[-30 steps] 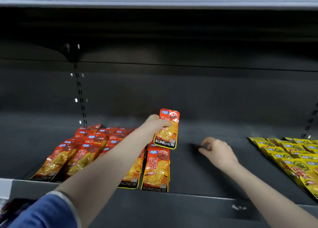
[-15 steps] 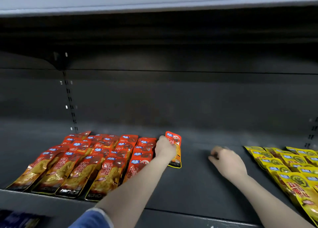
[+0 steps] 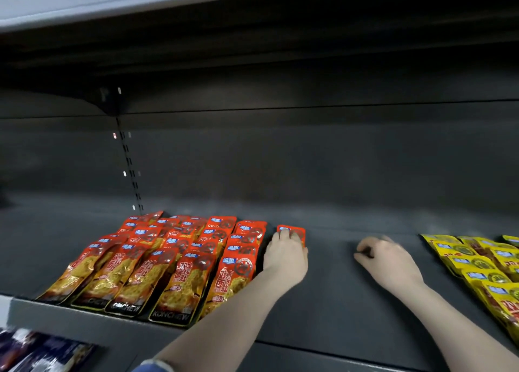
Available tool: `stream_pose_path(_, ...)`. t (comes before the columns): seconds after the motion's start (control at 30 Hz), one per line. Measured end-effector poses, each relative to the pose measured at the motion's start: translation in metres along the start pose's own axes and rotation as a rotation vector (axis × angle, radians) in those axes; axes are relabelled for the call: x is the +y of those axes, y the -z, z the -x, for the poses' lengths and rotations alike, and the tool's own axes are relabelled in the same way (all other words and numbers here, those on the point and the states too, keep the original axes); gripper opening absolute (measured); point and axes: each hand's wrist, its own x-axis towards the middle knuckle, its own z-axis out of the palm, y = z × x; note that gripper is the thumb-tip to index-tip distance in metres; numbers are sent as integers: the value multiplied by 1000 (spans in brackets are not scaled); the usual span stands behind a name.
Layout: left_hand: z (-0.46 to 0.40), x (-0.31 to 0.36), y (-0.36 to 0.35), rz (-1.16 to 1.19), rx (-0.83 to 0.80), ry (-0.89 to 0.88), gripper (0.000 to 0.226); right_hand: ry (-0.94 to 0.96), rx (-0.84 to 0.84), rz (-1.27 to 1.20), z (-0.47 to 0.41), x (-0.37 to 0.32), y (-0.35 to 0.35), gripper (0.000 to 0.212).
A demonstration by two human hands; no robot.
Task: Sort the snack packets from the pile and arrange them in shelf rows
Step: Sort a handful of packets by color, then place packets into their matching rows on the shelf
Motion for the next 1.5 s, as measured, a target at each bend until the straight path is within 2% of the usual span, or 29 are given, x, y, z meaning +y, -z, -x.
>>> stream_pose_path(0.4, -16, -8, -3, -53, -37, 82, 61, 22, -15, -20, 0, 0, 2, 18)
stream_pose_path(0.67, -29, -4, -3, -75, -58, 133, 51, 32, 3, -37, -2, 3, -1, 17)
stream_pose_path(0.87, -24, 2, 2, -32, 53, 108, 42, 11, 13, -39, -2, 1, -2, 19)
stream_pose_path(1.03, -9, 10, 17, -59, 111, 56, 43, 40, -2, 194, 4, -3, 13, 26)
stream_pose_path(1.23, 13, 14, 40, 44, 97, -9, 39, 90, 98, 422, 26, 6, 44, 28)
stream_pose_path(1.5, 32, 40, 53, 244, 84, -156, 39, -56, 211, 467, 60, 39, 84, 31)
